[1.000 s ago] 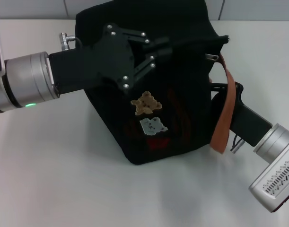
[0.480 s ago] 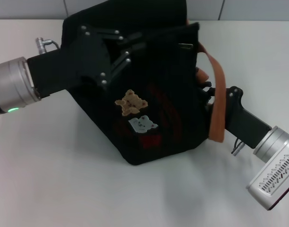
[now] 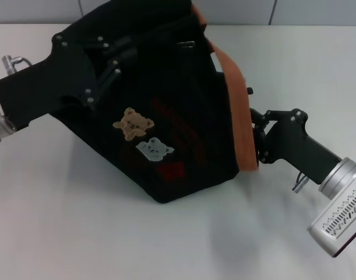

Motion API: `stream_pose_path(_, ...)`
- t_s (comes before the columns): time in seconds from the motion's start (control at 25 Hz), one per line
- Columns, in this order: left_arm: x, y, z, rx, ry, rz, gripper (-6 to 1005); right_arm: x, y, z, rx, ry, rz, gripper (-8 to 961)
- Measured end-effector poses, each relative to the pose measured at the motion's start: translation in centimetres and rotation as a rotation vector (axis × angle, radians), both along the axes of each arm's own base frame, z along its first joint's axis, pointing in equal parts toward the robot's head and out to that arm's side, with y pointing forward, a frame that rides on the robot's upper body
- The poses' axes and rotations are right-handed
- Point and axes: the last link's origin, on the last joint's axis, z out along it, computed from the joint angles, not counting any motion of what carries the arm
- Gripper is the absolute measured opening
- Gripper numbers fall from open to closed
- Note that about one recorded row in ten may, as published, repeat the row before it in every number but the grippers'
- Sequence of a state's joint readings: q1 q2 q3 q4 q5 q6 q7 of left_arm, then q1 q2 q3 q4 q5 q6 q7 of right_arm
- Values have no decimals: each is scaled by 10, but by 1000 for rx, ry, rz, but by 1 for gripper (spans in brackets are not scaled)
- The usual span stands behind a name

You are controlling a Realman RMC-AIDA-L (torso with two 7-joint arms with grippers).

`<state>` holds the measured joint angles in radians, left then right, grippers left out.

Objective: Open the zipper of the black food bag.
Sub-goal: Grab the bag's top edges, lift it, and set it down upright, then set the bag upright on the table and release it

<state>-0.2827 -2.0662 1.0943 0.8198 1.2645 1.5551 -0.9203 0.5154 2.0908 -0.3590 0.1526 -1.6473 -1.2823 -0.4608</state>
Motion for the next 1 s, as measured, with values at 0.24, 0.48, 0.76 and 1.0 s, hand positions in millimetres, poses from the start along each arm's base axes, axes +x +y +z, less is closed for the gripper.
stream_pose_path(0.24,-7,-5,0,0,-3,23,104,-5,-2,4,6,58,13,72)
stream_pose_path(0.48,-27,-11,-7,-15,-41,116,105,-13,1,35,40,345,-14,87)
stream_pose_path(0.76,-60,-20,-29,-26,-154,319,105,-6,10,72,67,614,-79,324)
stream_pose_path(1.0,-41,-10,-69,-144,-197,345,132,-2,14,88,87,733,-109,440)
